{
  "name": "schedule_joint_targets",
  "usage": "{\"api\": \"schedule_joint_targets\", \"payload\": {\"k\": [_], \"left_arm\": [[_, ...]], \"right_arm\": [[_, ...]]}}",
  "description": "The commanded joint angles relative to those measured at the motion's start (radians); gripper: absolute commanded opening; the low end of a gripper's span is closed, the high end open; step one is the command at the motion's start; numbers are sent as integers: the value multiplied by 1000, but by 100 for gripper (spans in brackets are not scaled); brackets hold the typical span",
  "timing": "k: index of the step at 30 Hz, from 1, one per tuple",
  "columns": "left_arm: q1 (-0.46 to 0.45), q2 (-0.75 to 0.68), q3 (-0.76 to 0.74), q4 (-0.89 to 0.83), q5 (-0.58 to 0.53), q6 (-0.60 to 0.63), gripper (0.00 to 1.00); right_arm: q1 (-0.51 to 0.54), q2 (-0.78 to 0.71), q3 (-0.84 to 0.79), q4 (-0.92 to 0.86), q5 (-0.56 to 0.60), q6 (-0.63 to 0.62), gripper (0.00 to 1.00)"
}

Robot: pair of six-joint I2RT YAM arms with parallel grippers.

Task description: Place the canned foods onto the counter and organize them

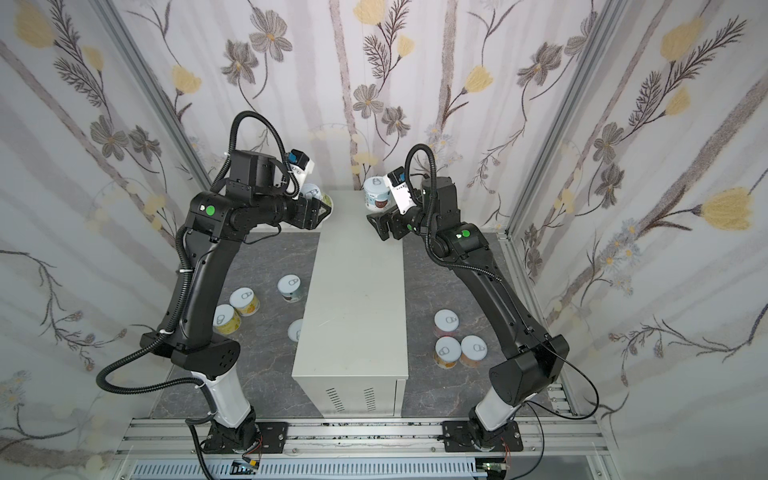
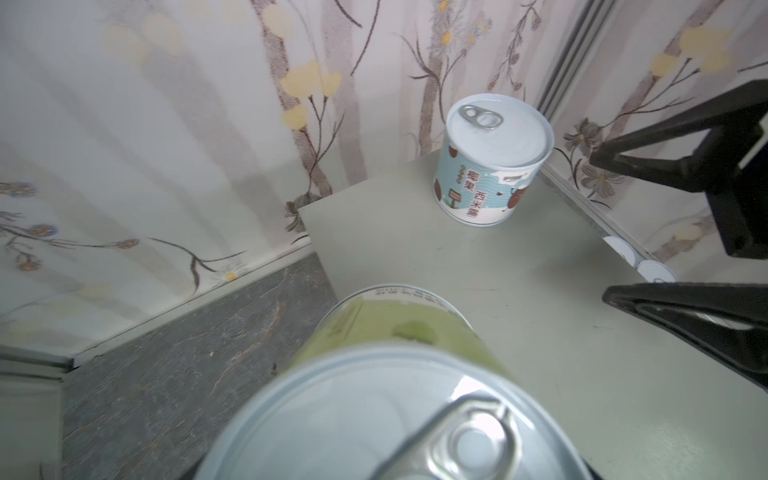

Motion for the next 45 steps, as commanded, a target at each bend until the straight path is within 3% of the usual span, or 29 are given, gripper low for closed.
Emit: {"api": "schedule_joint_targets", "payload": {"k": [1,8,16,22,37,45], "left_arm": [[-9,10,-6,46,59,18,48],[-49,41,-23,39,40,16,55],[-68,64,-26,41,28,17,77],[-73,69,-25,46,32,20,85],[-31,-125,-211,65,47,43,89],[-30,-156,-304,98,63,48,83]], "right_arm": [[-2,-1,2,41,-8,-22,100],[-3,8,-7,45,-30,-21,100],[-5,2,-18,42,-31,-28,100],[-7,-1,-28,43,-31,-29,100],[-15,12,-13,52,-40,-39,100],[-15,59,50,58,-39,-61,100]]}}
